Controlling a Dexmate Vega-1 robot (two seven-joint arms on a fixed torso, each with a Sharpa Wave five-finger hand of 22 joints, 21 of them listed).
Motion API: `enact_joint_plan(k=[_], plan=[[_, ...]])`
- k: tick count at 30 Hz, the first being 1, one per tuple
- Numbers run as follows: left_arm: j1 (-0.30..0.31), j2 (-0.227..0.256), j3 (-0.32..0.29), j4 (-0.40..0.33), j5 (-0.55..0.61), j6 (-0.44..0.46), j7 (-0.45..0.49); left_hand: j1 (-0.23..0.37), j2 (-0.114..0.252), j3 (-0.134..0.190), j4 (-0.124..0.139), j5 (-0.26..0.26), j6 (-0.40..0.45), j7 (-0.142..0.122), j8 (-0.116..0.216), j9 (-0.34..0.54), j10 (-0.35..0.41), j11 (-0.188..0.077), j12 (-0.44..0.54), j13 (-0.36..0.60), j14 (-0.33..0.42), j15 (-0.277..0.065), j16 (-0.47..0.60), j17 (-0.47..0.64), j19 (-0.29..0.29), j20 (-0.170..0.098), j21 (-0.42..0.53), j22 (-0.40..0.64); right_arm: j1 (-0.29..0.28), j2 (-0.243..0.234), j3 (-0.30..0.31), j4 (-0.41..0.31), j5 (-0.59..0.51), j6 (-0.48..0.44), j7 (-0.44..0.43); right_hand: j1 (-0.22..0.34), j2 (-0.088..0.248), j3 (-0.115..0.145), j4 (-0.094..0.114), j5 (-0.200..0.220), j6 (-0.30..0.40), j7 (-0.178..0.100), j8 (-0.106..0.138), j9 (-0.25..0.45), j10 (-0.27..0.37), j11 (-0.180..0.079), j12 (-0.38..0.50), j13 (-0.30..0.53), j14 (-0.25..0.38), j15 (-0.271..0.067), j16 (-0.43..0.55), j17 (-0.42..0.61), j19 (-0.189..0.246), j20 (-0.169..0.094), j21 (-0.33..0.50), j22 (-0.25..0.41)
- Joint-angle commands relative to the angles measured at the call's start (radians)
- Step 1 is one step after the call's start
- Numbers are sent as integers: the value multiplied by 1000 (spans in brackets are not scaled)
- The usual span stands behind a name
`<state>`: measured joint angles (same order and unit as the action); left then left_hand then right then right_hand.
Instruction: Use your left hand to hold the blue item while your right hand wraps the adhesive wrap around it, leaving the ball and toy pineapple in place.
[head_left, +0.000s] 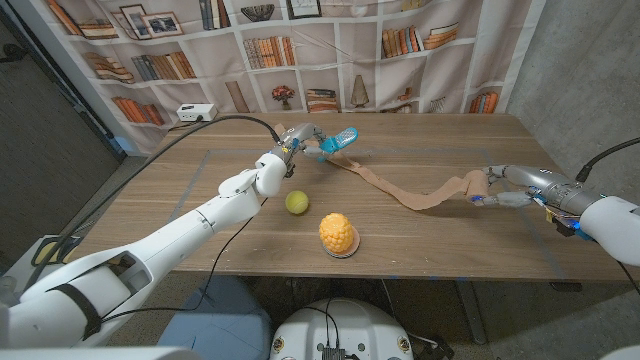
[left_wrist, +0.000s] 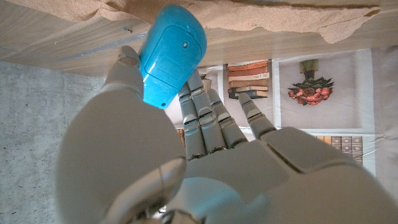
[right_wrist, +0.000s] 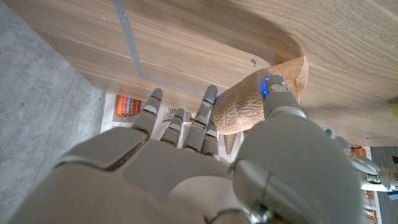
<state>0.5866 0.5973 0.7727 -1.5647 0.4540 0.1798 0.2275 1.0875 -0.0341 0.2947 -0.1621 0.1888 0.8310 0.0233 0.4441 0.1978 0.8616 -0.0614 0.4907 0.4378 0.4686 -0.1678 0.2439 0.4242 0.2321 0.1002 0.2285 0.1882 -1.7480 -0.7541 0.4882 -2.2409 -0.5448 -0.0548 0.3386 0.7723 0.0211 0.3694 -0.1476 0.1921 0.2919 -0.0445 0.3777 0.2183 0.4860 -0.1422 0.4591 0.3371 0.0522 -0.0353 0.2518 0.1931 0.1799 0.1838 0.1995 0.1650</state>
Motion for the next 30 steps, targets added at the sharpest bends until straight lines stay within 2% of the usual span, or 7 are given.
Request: enact_joint_plan(k=[1,16,30], plan=[[-1,-1,-3,-1,4,-4,5,166,173,0,5,4,177,-170,104,4,151,-146,2,75,58,-64,0,2,2,-2,-1,4,8,20,13,-25,10,35,-8,5,6,-2,-2,-2,157,-97,10,3,2,-1,8,3,13,-57,-4,2,3,8,-5,2],[-22,-8,1,16,11,-31,7,166,173,-1,5,3,177,-170,103,4,154,-146,-3,74,57,-64,0,2,2,-2,-1,4,29,53,26,-57,50,103,-8,3,5,-7,-1,-3,151,-96,3,1,-2,-2,4,8,12,-58,-10,3,-1,7,-11,2],[-66,-34,19,71,18,-85,2,167,173,-3,5,3,178,-171,102,3,159,-146,-8,73,56,-64,1,1,3,-1,-1,4,65,76,20,-72,101,175,-16,8,5,-9,-3,-2,158,-99,3,0,5,-5,6,11,18,-66,-12,3,3,0,-12,2]])
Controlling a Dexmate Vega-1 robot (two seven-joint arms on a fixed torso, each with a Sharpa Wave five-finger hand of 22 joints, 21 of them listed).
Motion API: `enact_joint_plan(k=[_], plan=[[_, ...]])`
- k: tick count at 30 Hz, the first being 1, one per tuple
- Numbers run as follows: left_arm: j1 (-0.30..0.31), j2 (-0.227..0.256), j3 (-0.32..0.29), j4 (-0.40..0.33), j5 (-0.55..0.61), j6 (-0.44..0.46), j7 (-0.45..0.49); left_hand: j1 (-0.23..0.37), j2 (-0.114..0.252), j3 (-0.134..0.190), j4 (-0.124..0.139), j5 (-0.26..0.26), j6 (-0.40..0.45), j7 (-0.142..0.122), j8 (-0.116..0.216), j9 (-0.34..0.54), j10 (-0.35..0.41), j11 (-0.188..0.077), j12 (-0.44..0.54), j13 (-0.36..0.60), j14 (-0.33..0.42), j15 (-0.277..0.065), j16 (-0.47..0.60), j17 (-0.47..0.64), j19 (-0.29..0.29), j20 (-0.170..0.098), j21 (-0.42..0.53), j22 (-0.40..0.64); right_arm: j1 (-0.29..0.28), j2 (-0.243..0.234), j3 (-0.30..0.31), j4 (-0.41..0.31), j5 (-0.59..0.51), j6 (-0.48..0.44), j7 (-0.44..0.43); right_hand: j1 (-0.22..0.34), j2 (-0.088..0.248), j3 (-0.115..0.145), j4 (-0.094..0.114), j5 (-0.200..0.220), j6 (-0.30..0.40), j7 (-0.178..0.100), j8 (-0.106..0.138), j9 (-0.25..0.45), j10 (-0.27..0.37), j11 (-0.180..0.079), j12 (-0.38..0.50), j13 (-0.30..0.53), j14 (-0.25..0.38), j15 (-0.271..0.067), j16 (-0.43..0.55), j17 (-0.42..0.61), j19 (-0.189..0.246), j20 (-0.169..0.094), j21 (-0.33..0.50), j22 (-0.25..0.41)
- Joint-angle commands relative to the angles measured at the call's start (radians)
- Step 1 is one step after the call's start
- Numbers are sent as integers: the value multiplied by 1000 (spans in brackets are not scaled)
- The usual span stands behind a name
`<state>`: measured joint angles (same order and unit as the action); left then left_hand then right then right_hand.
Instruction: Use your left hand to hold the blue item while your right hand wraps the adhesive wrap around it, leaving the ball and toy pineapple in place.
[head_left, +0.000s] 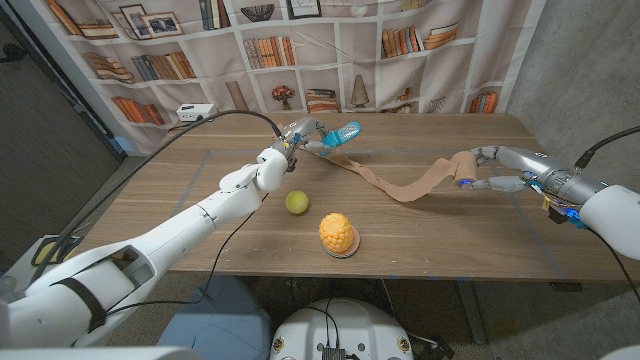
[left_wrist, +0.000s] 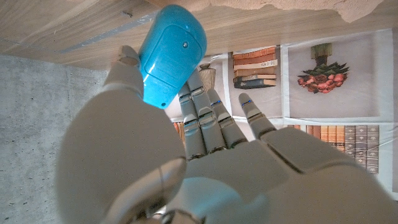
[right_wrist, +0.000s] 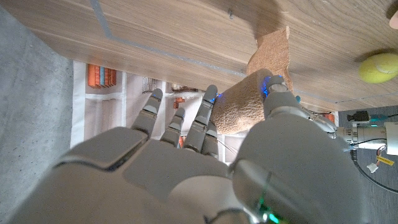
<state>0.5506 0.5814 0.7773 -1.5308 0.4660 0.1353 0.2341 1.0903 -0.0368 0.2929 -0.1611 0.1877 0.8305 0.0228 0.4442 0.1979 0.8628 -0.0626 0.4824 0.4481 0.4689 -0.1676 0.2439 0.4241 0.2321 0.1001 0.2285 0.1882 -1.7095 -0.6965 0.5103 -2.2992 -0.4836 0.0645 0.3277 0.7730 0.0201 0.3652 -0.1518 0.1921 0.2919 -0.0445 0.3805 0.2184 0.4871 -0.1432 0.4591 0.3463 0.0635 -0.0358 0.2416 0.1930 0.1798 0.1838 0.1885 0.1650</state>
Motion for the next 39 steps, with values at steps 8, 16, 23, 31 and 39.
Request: enact_joint_plan(k=[8,16,23,31,39], plan=[[-42,-33,25,62,1,-68,-8,165,176,-2,4,3,179,-170,102,3,159,-145,-3,63,55,-65,2,1,2,-1,-1,4,69,18,-24,-3,77,85,-15,8,6,-6,1,-2,165,-101,2,0,9,-12,6,4,13,-68,-2,3,6,0,0,2],[-52,-46,36,80,2,-91,-12,164,176,-3,5,2,176,-172,99,3,156,-145,-7,63,54,-64,2,1,3,0,-1,4,114,-1,-72,24,103,114,-35,11,5,-8,0,-1,170,-101,2,-1,14,-8,7,6,14,-67,-4,3,-3,0,-4,2],[-54,-61,45,90,0,-99,-13,163,177,-4,6,1,178,-180,99,2,154,-145,-11,62,52,-64,2,1,3,0,-1,4,150,-21,-108,55,144,147,-55,11,5,-9,1,-1,173,-102,2,-1,14,-10,5,7,13,-67,-5,4,-13,3,-7,2],[-53,-71,55,100,-4,-101,-21,162,176,-6,6,-1,181,-180,99,2,156,-144,-15,61,50,-64,3,1,3,0,-1,4,193,-59,-148,90,176,185,-71,8,6,-13,4,-2,173,-104,0,-1,15,-9,3,9,13,-65,-7,5,-17,5,-7,3],[-52,-78,61,111,-8,-113,-18,163,177,-7,5,-1,182,-179,98,1,158,-145,-19,60,50,-65,4,1,2,0,-2,4,232,-94,-185,112,200,202,-81,8,8,-15,4,-2,174,-103,-2,-1,15,-18,0,12,15,-65,-8,5,-18,5,-6,3]])
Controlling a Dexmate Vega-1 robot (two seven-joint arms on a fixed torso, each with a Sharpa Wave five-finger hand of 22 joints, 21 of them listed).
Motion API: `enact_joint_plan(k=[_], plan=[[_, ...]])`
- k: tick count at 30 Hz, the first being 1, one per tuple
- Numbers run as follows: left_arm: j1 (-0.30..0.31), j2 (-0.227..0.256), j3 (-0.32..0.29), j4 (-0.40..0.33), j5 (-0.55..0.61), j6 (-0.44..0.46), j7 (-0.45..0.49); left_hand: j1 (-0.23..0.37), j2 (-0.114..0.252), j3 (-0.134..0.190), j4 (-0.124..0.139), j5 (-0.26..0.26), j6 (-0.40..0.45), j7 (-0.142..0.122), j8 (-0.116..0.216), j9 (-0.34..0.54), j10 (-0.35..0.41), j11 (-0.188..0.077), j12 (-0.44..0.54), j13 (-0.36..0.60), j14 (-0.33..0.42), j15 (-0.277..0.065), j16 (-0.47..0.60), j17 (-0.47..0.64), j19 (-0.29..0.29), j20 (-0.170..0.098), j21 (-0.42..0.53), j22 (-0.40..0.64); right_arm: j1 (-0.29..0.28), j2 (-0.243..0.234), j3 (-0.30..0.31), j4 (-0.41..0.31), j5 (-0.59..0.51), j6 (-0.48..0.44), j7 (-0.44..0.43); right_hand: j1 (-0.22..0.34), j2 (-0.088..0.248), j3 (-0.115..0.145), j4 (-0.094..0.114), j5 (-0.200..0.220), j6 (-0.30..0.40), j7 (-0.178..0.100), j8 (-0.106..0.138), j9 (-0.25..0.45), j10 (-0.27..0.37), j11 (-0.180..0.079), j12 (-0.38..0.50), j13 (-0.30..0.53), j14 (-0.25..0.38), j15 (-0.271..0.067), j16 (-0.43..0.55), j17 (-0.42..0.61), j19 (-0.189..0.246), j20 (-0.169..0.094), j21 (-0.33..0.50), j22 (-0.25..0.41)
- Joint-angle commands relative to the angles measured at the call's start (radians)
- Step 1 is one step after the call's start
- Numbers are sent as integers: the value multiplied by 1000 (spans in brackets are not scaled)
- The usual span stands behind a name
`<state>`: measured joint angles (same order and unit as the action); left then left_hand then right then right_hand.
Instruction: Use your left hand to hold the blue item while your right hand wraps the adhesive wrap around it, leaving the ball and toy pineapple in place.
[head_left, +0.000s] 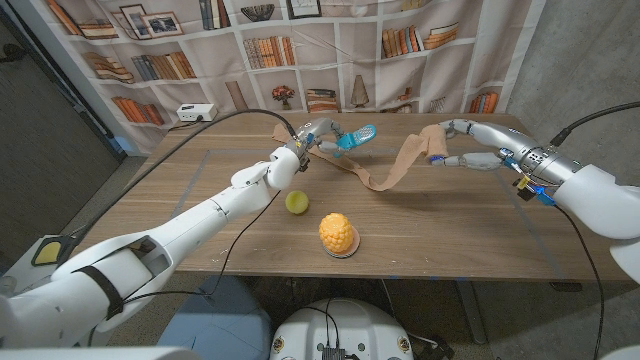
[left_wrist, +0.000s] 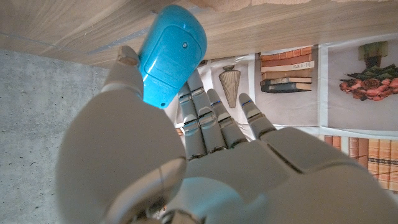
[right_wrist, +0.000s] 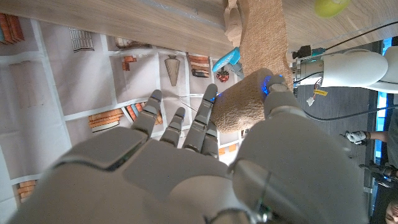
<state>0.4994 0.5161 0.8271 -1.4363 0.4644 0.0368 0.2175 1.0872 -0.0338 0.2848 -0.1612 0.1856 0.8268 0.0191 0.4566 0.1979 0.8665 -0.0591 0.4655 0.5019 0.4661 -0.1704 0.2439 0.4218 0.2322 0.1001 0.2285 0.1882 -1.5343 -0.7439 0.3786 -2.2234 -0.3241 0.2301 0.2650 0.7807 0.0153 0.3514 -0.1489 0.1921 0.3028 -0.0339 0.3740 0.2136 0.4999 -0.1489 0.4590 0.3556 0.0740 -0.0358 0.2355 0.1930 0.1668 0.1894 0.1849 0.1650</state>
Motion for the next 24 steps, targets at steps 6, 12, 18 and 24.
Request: enact_joint_plan(k=[6,12,18,24], plan=[[-9,-21,19,35,-6,-33,-1,165,174,0,6,0,186,-175,86,1,156,-148,-4,6,52,-61,4,3,3,0,-2,4,87,-73,-82,53,66,46,-20,0,13,-3,1,-2,166,-114,5,3,7,-3,0,4,4,-66,-3,5,-6,1,-2,3],[-25,-35,27,60,-4,-55,5,165,174,0,7,0,184,-176,84,1,157,-148,-6,7,53,-61,5,3,3,0,-2,4,118,-97,-117,73,88,54,-29,2,14,-4,1,-2,173,-114,6,3,10,-5,0,5,6,-66,-3,5,-7,1,-2,3],[-51,-53,44,92,3,-92,2,165,175,-1,7,0,185,-175,83,1,158,-149,-7,8,53,-61,6,3,3,0,-2,4,167,-119,-172,102,106,72,-52,3,14,-4,1,-2,173,-115,6,3,11,-2,-1,6,6,-64,-4,5,-9,2,-2,2],[-61,-70,47,109,-1,-119,14,166,175,-1,6,0,186,-174,83,1,158,-148,-9,9,52,-62,6,3,3,0,-2,4,199,-143,-209,112,114,76,-70,3,15,-5,1,-3,173,-114,4,3,10,-2,-3,7,5,-64,-5,6,-11,3,-2,2]])
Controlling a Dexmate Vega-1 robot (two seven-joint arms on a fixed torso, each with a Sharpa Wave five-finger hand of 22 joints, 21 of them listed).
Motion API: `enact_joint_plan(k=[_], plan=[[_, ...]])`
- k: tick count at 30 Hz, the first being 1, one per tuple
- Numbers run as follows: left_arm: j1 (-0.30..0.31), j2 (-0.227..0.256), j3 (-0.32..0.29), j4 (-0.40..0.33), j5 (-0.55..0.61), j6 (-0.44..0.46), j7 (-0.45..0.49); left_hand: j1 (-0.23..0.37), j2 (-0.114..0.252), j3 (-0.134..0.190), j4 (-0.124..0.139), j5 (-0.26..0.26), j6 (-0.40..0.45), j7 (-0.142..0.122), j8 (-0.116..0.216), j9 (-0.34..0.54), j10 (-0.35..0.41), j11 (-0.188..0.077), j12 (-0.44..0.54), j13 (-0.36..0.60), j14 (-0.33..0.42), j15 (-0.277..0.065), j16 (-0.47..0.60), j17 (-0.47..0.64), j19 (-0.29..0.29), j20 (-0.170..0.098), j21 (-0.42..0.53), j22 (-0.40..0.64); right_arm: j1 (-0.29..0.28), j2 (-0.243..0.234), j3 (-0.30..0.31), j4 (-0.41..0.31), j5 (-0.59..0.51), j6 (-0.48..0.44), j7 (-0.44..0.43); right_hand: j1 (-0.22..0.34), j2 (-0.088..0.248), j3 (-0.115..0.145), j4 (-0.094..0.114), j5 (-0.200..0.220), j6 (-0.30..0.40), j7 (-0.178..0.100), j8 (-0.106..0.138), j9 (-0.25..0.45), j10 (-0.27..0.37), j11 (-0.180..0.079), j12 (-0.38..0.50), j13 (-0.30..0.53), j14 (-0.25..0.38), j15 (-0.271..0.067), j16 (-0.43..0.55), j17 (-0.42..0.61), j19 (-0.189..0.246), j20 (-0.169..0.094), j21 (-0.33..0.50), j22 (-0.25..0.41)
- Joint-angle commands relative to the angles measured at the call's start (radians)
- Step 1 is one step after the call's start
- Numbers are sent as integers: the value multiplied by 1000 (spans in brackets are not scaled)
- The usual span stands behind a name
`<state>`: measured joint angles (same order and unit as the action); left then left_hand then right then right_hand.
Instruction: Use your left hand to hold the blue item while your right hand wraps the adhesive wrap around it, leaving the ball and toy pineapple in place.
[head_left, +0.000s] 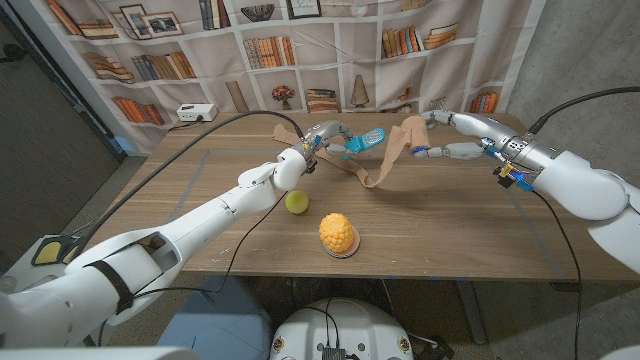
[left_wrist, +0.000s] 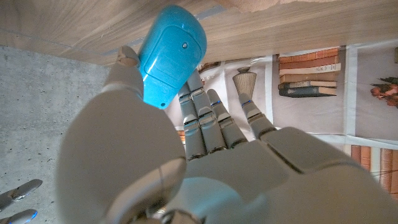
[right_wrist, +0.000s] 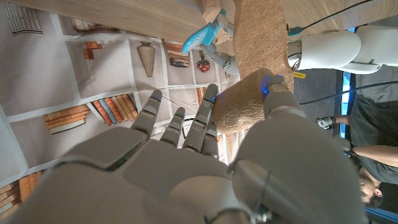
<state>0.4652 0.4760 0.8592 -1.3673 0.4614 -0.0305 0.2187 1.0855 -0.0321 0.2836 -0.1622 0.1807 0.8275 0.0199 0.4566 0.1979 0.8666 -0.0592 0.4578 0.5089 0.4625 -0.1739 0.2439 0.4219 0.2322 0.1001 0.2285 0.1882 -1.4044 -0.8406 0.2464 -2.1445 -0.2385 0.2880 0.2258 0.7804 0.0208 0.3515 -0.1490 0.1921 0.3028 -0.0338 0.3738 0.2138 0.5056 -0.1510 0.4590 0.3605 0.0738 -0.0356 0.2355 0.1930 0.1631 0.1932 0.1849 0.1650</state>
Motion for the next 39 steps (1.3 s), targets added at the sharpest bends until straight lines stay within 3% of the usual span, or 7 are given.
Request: enact_joint_plan(k=[1,13,30,39], plan=[[-29,-32,17,44,3,-56,13,168,173,0,7,5,185,-175,83,1,158,-148,-1,2,55,-58,6,3,3,0,-2,4,75,-50,-83,35,31,18,-33,3,9,-6,1,-3,173,-114,4,3,3,-3,-4,3,5,-64,-5,6,-7,0,-2,2],[-42,-42,34,67,1,-108,-4,168,174,0,7,5,183,-176,81,1,159,-148,-5,3,55,-58,6,2,2,0,-2,4,174,-88,-184,78,51,16,-70,4,9,-8,1,-3,170,-113,2,3,0,0,-8,4,3,-63,-7,6,-10,3,-2,2],[-27,-34,24,54,3,-112,-4,168,174,-2,8,4,186,-178,80,1,160,-148,-9,7,55,-58,7,2,2,0,-2,4,329,-122,-314,174,113,0,-119,2,12,-11,3,-3,169,-110,-1,3,0,4,-13,7,3,-63,-8,6,-9,3,-1,2],[-28,-32,22,55,4,-118,-8,168,175,-2,8,4,186,-178,79,1,160,-148,-13,7,55,-58,7,1,3,0,-2,4,414,-115,-374,252,184,7,-131,1,14,-13,4,-3,165,-107,-5,3,-1,8,-15,9,2,-62,-9,7,-7,3,0,2]])
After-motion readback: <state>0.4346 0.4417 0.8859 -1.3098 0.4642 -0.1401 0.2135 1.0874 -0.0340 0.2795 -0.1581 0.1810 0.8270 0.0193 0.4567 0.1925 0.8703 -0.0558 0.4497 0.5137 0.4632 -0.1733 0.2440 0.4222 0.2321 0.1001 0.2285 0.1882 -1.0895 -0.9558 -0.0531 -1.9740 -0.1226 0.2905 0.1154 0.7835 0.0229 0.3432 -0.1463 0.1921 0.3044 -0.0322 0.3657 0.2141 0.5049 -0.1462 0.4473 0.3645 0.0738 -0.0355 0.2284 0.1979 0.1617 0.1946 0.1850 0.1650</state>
